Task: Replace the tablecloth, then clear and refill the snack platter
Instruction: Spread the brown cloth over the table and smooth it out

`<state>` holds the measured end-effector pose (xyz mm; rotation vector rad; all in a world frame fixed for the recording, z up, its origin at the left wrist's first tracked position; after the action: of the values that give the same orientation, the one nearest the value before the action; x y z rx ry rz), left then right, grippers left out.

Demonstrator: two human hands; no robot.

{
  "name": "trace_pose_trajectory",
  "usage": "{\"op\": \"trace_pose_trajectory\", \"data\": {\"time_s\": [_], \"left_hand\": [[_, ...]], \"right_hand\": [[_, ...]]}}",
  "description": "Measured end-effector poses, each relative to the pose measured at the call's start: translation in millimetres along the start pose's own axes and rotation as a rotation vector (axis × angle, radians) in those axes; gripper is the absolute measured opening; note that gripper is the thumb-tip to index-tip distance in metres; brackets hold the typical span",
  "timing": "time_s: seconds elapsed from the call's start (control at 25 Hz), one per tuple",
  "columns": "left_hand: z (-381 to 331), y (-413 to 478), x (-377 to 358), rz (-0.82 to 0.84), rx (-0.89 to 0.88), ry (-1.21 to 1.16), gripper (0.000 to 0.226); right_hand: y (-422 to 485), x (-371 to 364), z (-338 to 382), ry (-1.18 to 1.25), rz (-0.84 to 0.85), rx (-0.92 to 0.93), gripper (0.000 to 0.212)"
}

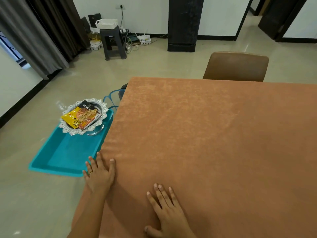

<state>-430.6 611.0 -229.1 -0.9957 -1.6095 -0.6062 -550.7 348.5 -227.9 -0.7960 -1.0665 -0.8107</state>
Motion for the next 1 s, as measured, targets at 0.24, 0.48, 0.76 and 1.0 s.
{"op": "trace_pose_trajectory", "data": {"time_s": [0.24,0.48,0.76,1.0], "left_hand": [[7,13,16,0.119,-0.157,-0.223,0.07],[51,-71,23,0.031,-0.239,-0.087,0.074],[71,-41,20,0.135,-0.328,-0.034,0.088],[81,-101,15,0.049,-0.495,0.013,0.069]], "right_hand": [[4,10,10,0.004,-0.081,-0.02,0.096],[6,3,30,0.034,-0.087,-0.092,0.094],[25,-3,43,-0.043,-0.125,-0.126,0.089],[31,-13,71,0.069,-0.2,-0.134,0.062]]}}
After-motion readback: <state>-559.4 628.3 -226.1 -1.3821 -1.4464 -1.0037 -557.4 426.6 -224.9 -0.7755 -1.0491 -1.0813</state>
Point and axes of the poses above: each hand's wrist, its own y-axis towards the middle knuckle, its own x-axis out of the back of the hand, z = x × y, the point moved 4 cm from there along y, towards the middle knuckle, and after that the axes turned 1 degree about -x, right-handed, at the moved point
